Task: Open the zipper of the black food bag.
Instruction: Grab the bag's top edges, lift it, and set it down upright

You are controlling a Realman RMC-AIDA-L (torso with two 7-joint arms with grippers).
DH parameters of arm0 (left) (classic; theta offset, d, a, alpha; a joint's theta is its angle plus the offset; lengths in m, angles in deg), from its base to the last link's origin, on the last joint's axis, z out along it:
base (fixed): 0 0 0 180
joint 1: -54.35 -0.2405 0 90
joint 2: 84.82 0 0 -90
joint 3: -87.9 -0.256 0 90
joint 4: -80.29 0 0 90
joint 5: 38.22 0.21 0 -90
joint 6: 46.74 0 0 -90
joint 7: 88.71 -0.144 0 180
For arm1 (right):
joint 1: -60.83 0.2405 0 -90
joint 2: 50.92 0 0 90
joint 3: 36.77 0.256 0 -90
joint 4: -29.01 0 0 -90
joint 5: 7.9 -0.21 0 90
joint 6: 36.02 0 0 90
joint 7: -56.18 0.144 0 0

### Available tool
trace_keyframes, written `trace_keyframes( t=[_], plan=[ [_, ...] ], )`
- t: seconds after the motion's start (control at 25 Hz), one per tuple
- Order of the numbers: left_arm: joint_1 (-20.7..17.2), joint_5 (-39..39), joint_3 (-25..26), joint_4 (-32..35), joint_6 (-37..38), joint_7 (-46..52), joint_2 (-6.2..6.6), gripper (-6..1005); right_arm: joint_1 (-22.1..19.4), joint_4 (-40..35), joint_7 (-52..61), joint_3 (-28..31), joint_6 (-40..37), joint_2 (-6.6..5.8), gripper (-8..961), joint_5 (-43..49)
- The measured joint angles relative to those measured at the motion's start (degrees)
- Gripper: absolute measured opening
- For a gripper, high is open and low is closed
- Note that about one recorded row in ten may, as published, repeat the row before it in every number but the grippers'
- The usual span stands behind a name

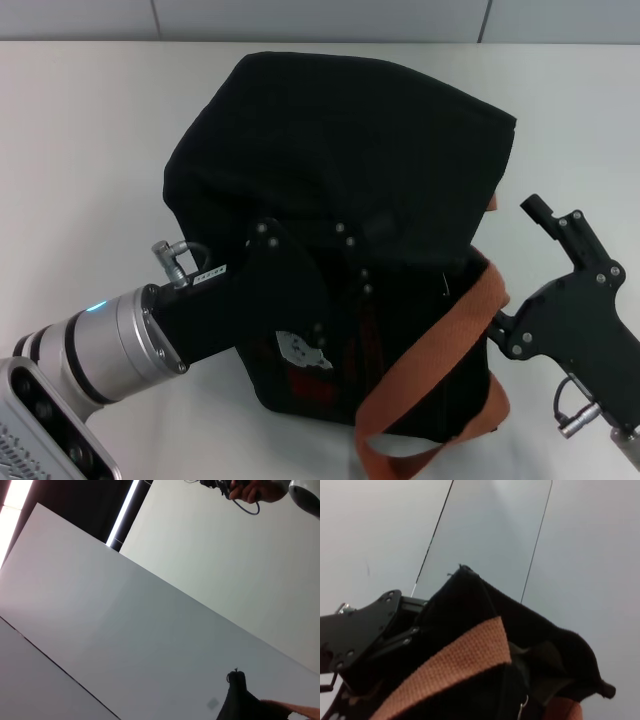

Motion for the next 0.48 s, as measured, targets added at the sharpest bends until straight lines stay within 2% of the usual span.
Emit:
trace_keyframes(
  t=[0.48],
  plan=[
    [0.45,-0.04,-0.19,-0.62,0.31,0.15,0.00,86,2.21,2.43,-6.22,-0.41,1.14,-0.06,756,0.36]
  ],
)
